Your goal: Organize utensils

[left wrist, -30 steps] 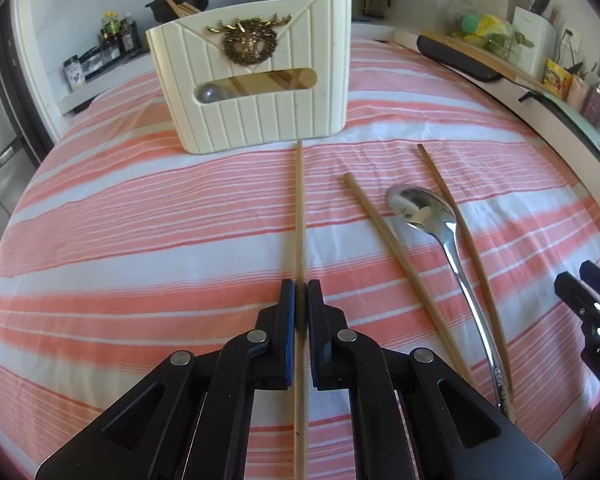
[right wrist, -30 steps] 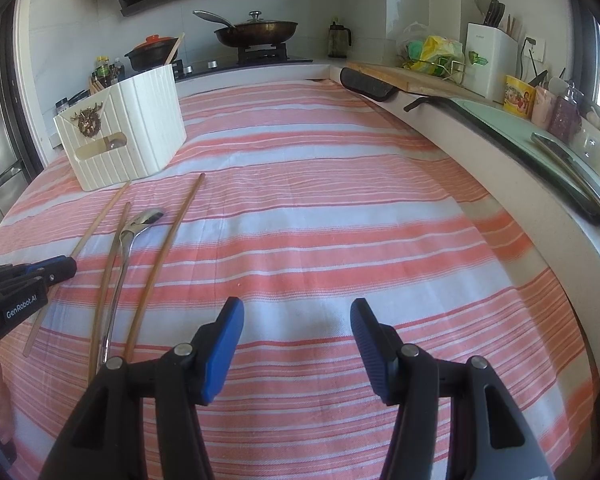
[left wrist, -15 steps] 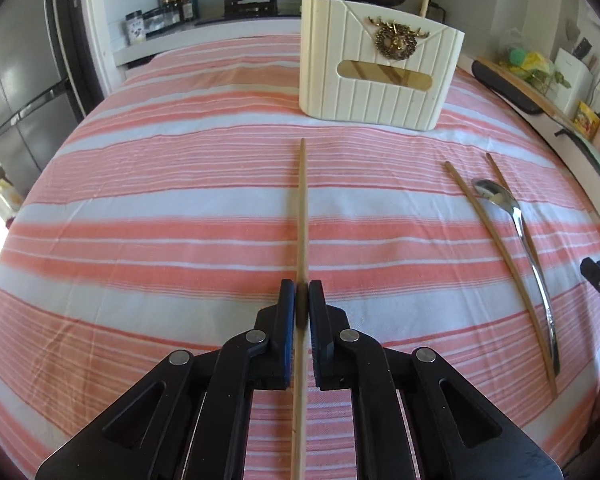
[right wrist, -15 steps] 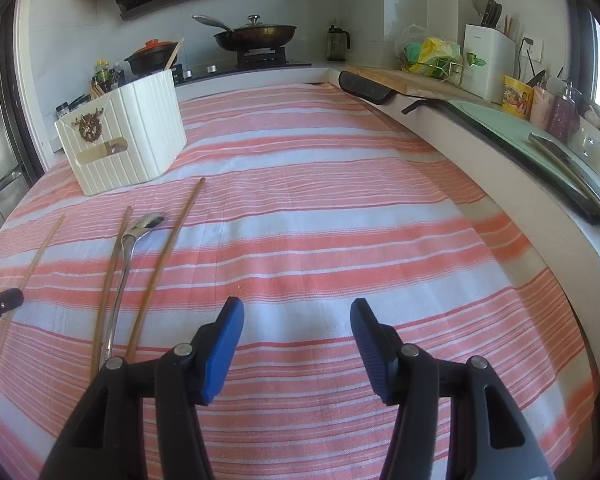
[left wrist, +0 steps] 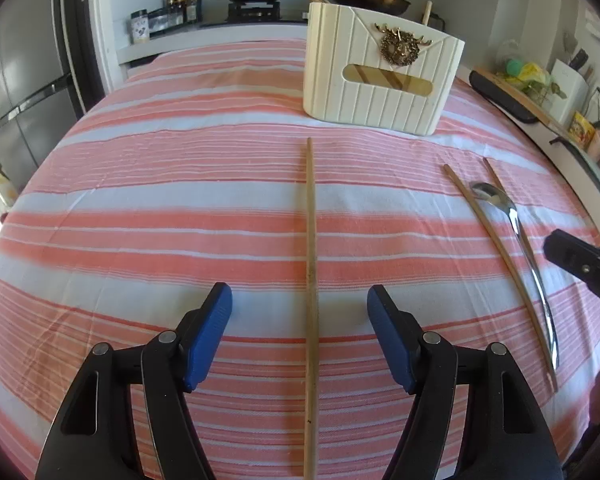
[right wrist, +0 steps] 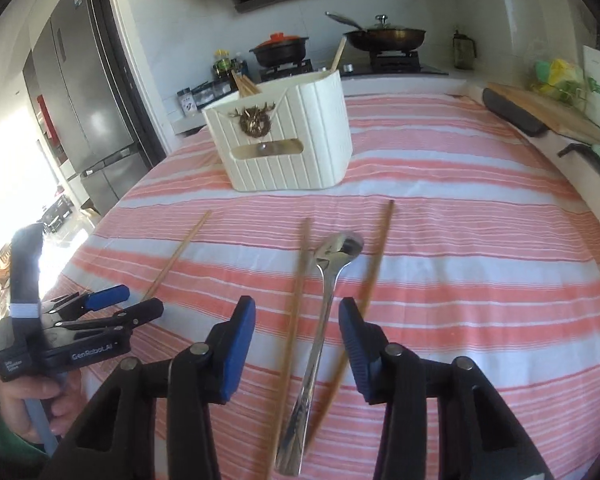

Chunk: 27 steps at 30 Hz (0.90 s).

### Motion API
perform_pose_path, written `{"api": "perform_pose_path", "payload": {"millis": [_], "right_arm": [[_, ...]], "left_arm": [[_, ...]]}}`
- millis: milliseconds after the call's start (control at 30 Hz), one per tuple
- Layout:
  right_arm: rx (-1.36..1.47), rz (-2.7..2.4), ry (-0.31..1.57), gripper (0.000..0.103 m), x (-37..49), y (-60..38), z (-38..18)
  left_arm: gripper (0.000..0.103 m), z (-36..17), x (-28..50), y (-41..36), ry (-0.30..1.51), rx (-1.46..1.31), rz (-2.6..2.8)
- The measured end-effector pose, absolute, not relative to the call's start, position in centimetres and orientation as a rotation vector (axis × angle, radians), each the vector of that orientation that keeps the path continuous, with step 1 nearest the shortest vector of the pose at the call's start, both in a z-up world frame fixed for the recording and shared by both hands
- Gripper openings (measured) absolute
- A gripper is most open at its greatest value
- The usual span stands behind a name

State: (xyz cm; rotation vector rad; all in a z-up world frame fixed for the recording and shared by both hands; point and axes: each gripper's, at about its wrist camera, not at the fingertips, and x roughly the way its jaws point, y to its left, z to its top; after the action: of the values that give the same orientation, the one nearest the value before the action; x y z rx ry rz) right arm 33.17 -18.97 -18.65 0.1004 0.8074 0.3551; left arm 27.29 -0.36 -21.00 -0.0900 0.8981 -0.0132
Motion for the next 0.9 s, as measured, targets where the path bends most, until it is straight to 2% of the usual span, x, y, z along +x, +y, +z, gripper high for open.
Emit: {"api": "perform_pose_path", "payload": {"millis": [100,233,633,900], "right_arm": [[0.118,0.328,0.867,0.039,35.2,-19.0,-20.2],[0.148,0.354,0.915,0.008,36.5,-19.2,-21.3],[0.371,0.342,0.874,0.001,34.6,-26.2,-18.9],[0.040,0.178,0.829,0.002,34.7,-26.0,-16.4]], "left_arm": [[0.072,-21.0,27.2,-0.2,0.896,-0.098,-0.013],[0.074,-21.1,27.3,-0.5,0.900,-0.088,-0.013],[0.076,-21.2,27.3,-0.4,0.899,-0.090,-0.017],[0.076,-21.2,27.2,-0.4,0.900,-0.084,-0.016]]}}
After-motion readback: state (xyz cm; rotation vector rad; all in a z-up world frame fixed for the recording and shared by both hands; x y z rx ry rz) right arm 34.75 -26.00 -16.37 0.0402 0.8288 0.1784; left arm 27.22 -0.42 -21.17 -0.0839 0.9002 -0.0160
